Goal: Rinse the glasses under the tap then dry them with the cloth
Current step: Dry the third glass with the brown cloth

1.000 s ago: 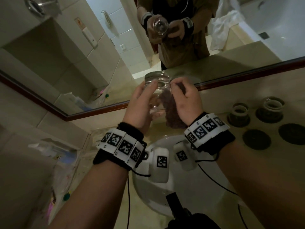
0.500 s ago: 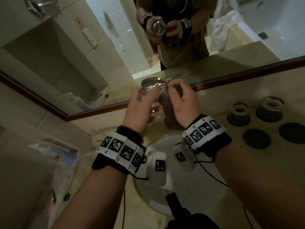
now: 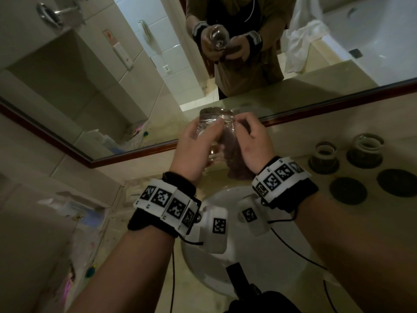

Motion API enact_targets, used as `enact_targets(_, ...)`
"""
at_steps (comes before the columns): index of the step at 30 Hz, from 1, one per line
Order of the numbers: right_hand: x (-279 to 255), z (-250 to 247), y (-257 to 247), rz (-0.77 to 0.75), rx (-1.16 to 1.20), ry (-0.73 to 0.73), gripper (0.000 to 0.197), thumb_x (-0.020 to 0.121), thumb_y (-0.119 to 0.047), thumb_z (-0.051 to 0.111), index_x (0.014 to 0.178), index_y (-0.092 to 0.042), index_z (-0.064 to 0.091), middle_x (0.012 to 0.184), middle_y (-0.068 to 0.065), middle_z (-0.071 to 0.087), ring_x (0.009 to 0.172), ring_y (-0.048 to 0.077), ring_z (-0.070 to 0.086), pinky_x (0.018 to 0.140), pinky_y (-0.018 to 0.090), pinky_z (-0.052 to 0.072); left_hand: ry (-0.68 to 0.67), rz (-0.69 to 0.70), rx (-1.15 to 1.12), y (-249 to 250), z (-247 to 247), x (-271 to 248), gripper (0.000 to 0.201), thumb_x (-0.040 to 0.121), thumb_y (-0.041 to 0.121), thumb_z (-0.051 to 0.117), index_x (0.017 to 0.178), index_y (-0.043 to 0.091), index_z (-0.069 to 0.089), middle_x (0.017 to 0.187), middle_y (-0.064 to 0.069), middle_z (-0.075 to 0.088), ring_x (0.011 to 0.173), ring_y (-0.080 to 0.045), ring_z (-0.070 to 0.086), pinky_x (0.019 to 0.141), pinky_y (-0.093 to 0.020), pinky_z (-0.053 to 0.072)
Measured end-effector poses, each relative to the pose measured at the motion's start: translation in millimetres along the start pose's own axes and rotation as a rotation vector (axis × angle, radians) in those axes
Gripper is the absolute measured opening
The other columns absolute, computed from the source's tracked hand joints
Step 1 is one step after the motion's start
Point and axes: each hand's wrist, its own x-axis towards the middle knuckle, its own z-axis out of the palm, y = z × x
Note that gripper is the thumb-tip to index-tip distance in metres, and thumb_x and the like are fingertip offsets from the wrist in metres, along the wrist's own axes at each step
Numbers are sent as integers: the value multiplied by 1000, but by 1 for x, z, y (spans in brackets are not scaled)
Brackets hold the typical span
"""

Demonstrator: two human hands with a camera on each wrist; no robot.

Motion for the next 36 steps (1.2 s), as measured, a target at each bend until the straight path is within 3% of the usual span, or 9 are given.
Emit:
enact_targets(6,-3,4,-12,-244,-110,129,12,89,-16,51,92,-11,61,90,4,60,84,14,55,77,21,42,114,12,80,2,-1,6,46,85,47,64,123,22,58,90,3,67,77,-17,67,65,-34,49)
enact_targets(12,-11,7,-18,-396,-149,167,15,89,-17,50,91,-8,61,92,5,59,86,7,50,80,9,38,117,-14,65,3,-4,3,49,82,49,64,122,21,60,90,0,69,75,-18,67,66,-37,54)
enact_targets(14,-6,5,-17,-339,-117,160,14,90,-19,48,92,-11,59,92,2,58,87,11,53,80,15,42,32,-34,-74,5,-4,0,33,92,38,59,115,15,62,86,-1,70,71,-18,66,62,-32,53)
enact_targets(17,2,0,-15,-117,-11,107,7,94,-18,48,92,-19,55,96,4,60,90,16,57,81,25,45,-11,-25,-142,8,-2,-2,45,92,40,59,126,12,53,104,-13,69,79,-23,66,69,-37,55)
enact_targets(19,5,0,-13,-90,-12,107,9,94,-14,50,90,-20,55,96,2,60,90,14,56,81,20,44,53,-51,-107,7,-2,1,59,87,47,62,132,15,42,107,-10,69,87,-24,68,79,-45,55)
enact_targets(22,5,1,-7,-82,-35,118,11,93,-12,51,87,-22,55,88,-4,57,81,7,54,72,6,39,70,-80,69,4,-4,4,49,92,54,54,124,20,41,113,-4,65,104,-22,65,88,-46,53)
enact_targets(27,0,3,-5,-106,-36,118,8,93,-13,52,91,-20,56,85,-10,56,82,8,55,73,16,43,104,-82,153,3,1,4,48,82,56,66,114,23,53,108,-2,66,91,-17,66,78,-38,55)
enact_targets(32,-4,3,-14,-300,-51,173,11,89,-13,53,93,-10,63,89,-4,58,83,1,52,79,7,39,137,-89,-33,1,-2,3,50,87,42,66,128,21,49,95,2,68,79,-13,67,64,-30,50)
enact_targets(36,0,-1,-6,-106,35,110,9,94,-12,49,93,-19,56,85,-12,56,78,-2,54,72,6,40,5,-33,-147,8,3,-2,35,91,35,62,120,16,53,102,-8,70,84,-24,66,74,-41,52)
